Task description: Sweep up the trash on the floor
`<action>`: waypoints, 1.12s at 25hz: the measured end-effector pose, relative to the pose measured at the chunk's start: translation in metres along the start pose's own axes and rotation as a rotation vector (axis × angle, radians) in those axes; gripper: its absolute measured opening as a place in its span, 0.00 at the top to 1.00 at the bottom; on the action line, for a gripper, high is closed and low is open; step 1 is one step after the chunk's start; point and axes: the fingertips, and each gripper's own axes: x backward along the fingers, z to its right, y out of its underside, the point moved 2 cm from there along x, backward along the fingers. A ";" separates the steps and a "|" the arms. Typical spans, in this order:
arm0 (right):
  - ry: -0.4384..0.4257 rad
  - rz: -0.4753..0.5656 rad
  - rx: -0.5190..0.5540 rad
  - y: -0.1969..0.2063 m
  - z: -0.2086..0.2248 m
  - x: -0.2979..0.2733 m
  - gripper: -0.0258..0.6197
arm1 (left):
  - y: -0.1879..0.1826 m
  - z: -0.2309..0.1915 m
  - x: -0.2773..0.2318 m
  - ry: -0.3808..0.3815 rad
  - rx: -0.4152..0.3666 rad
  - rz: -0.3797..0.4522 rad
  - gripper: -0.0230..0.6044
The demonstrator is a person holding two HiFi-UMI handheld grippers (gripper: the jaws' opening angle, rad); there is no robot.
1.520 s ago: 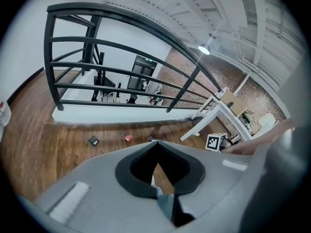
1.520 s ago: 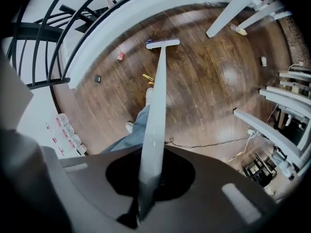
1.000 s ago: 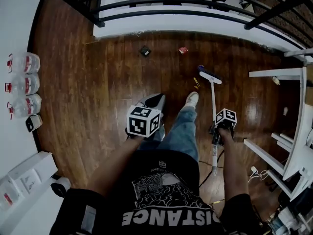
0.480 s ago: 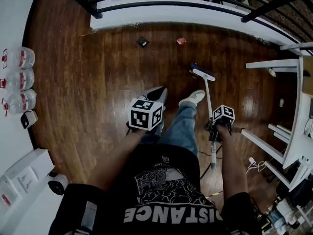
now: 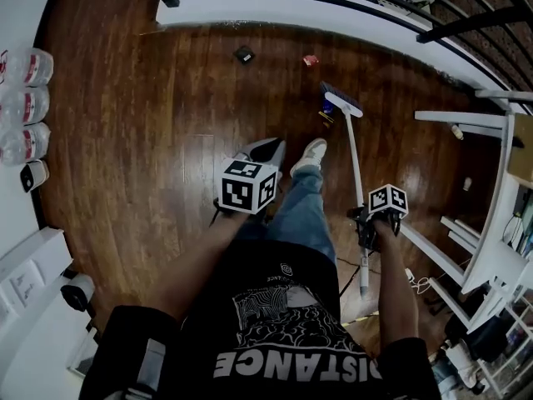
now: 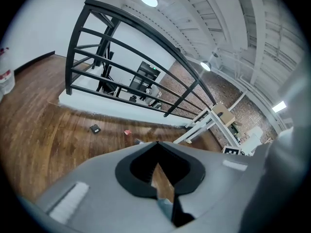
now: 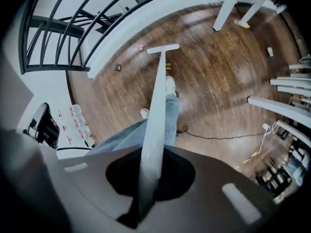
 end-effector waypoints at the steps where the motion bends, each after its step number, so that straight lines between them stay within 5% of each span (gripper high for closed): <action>1: 0.009 0.005 0.029 -0.005 -0.001 0.007 0.96 | 0.001 0.000 -0.001 -0.006 0.013 0.005 0.96; 10: 0.107 -0.002 0.260 -0.093 -0.034 0.042 0.96 | -0.011 -0.005 -0.013 -0.108 0.098 0.060 0.96; 19: 0.273 -0.091 0.447 -0.218 -0.063 0.056 0.96 | -0.037 -0.021 0.001 -0.290 0.195 0.133 0.96; 28: 0.402 -0.134 0.530 -0.301 -0.074 0.049 0.96 | -0.036 -0.017 0.007 -0.428 0.277 0.162 0.96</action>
